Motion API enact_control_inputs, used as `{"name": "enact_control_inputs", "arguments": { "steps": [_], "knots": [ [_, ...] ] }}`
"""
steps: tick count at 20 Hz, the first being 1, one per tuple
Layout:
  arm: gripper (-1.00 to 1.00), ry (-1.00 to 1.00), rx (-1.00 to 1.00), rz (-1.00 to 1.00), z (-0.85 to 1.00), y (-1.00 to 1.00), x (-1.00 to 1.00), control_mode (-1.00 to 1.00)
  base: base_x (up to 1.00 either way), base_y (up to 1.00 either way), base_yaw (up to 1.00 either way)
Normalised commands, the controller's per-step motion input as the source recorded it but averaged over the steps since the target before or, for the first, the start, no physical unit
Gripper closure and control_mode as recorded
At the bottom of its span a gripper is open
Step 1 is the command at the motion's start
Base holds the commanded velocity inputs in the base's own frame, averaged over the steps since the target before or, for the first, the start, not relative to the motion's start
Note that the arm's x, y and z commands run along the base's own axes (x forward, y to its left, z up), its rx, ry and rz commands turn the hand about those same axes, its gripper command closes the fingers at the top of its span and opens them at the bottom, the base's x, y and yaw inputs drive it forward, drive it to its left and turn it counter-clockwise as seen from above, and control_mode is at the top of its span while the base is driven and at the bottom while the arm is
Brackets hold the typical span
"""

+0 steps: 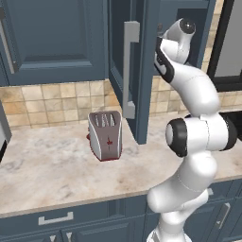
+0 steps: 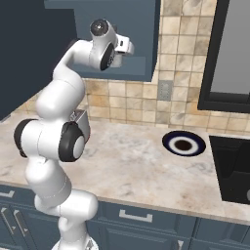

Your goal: Open the cabinet. Pick the soap dispenser and place it next to the sink. Then close the cabinet.

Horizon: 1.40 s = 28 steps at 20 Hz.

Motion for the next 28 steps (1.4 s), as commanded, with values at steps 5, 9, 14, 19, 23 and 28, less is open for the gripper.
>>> {"name": "enact_control_inputs", "arguments": {
  "steps": [5,9,14,19,23,28],
  "knots": [
    [-1.0,-0.02,0.0,0.0,-0.04,0.0,0.18,-1.0,0.0,0.0,0.0],
    [-1.0,0.0,0.0,0.0,0.0,0.0,0.15,-1.0,0.0,0.0,0.0],
    [-1.0,0.0,0.0,0.0,0.0,0.0,0.02,-1.0,0.0,0.0,0.0],
    [1.0,0.02,0.0,0.0,0.0,0.0,0.0,-1.0,0.0,0.0,0.0],
    [1.0,0.01,0.0,0.0,0.0,0.0,0.0,-1.0,0.0,0.0,0.0],
    [1.0,0.0,0.0,0.0,0.0,0.0,-0.01,-1.0,0.0,0.0,0.0]
  ]
}}
